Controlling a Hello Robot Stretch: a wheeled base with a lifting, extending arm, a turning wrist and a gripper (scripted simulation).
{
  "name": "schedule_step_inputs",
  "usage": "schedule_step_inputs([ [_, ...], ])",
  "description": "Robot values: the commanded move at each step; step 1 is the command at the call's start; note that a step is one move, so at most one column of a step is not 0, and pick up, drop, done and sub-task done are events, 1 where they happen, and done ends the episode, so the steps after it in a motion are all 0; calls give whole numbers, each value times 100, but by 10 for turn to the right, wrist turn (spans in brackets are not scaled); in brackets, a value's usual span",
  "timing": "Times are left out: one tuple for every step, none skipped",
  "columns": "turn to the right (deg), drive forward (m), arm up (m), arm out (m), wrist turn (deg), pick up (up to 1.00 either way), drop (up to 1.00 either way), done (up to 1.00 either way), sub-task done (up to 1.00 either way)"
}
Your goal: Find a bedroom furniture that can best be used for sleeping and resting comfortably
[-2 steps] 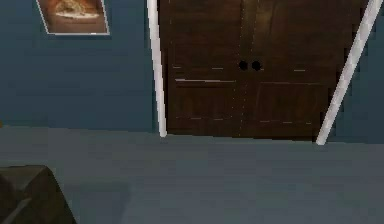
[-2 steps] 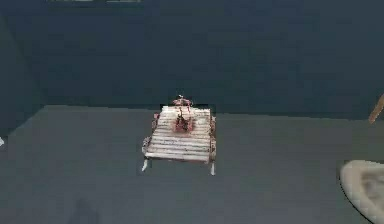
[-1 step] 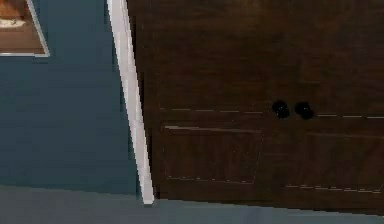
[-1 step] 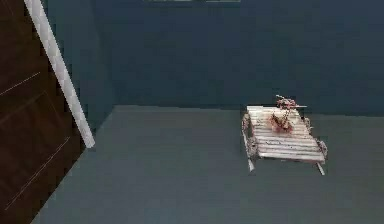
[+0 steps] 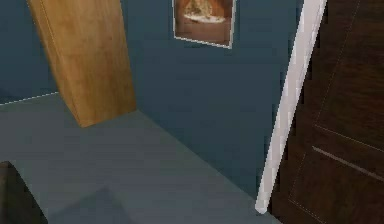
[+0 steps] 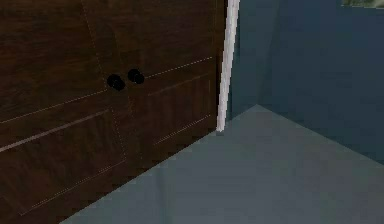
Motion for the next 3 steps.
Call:
schedule_step_inputs([
  [-60, 0, 0, 0, 0, 0, 0, 0, 0],
  [0, 55, 0, 0, 0, 0, 0, 0, 0],
  [-330, 0, 0, 0, 0, 0, 0, 0, 0],
])
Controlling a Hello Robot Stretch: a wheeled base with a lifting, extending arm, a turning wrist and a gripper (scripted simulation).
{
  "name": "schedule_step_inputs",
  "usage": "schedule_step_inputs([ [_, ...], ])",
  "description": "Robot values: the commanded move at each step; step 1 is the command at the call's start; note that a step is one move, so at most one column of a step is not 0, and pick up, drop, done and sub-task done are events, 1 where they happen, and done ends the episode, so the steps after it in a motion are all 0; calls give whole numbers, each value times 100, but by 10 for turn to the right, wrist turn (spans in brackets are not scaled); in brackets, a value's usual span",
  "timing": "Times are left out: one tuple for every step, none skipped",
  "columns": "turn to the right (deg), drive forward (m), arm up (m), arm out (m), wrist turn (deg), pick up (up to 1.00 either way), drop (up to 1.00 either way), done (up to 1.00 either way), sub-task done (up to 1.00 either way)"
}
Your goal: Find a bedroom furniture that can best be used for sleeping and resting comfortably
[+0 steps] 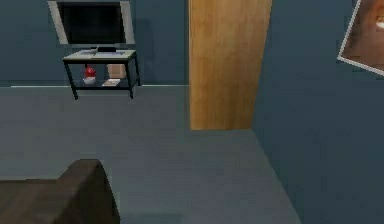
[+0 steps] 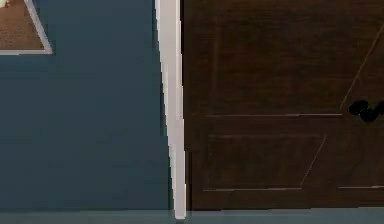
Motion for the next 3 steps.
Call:
schedule_step_inputs([
  [0, 100, 0, 0, 0, 0, 0, 0, 0],
  [-90, 0, 0, 0, 0, 0, 0, 0, 0],
  [0, 20, 0, 0, 0, 0, 0, 0, 0],
])
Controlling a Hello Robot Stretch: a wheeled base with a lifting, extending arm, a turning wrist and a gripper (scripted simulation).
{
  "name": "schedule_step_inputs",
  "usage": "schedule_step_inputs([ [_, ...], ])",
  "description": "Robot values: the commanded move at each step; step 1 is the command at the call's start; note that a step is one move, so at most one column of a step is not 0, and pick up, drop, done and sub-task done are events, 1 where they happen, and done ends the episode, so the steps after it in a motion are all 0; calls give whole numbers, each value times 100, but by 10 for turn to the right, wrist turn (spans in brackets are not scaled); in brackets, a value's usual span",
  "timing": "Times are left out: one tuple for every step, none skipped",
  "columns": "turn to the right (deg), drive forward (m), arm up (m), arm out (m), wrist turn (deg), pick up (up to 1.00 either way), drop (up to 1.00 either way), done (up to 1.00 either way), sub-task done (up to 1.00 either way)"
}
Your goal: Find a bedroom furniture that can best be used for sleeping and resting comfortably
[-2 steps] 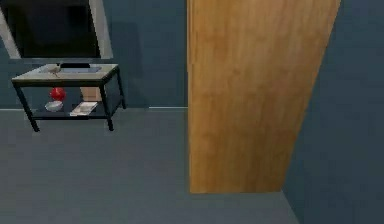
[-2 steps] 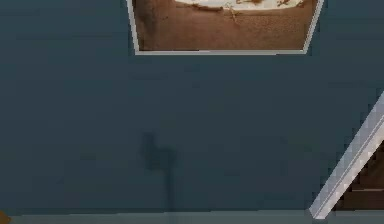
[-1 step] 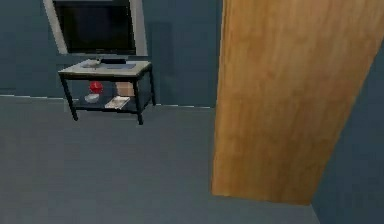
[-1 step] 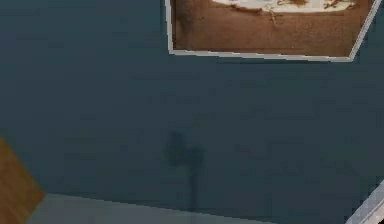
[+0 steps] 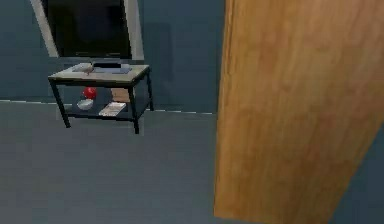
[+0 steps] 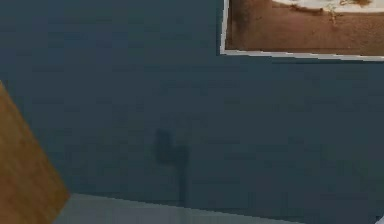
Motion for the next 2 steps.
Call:
schedule_step_inputs([
  [-330, 0, 0, 0, 0, 0, 0, 0, 0],
  [0, 35, 0, 0, 0, 0, 0, 0, 0],
])
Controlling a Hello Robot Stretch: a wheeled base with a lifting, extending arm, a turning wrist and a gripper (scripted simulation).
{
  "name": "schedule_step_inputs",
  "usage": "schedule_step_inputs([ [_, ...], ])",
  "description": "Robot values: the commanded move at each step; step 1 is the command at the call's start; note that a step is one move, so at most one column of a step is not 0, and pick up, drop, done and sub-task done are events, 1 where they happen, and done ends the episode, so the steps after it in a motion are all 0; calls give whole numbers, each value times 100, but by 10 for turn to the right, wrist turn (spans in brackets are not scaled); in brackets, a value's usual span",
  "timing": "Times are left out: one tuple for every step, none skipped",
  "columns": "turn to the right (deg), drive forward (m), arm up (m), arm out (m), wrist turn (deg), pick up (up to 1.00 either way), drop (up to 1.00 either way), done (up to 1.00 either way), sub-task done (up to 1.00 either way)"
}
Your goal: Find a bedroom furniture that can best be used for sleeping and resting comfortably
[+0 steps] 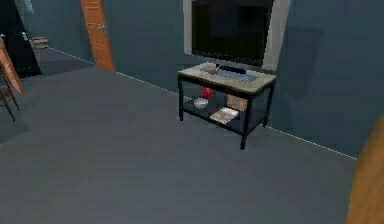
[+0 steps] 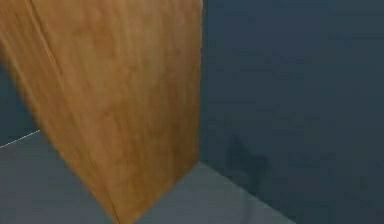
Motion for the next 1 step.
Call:
schedule_step_inputs([
  [-300, 0, 0, 0, 0, 0, 0, 0, 0],
])
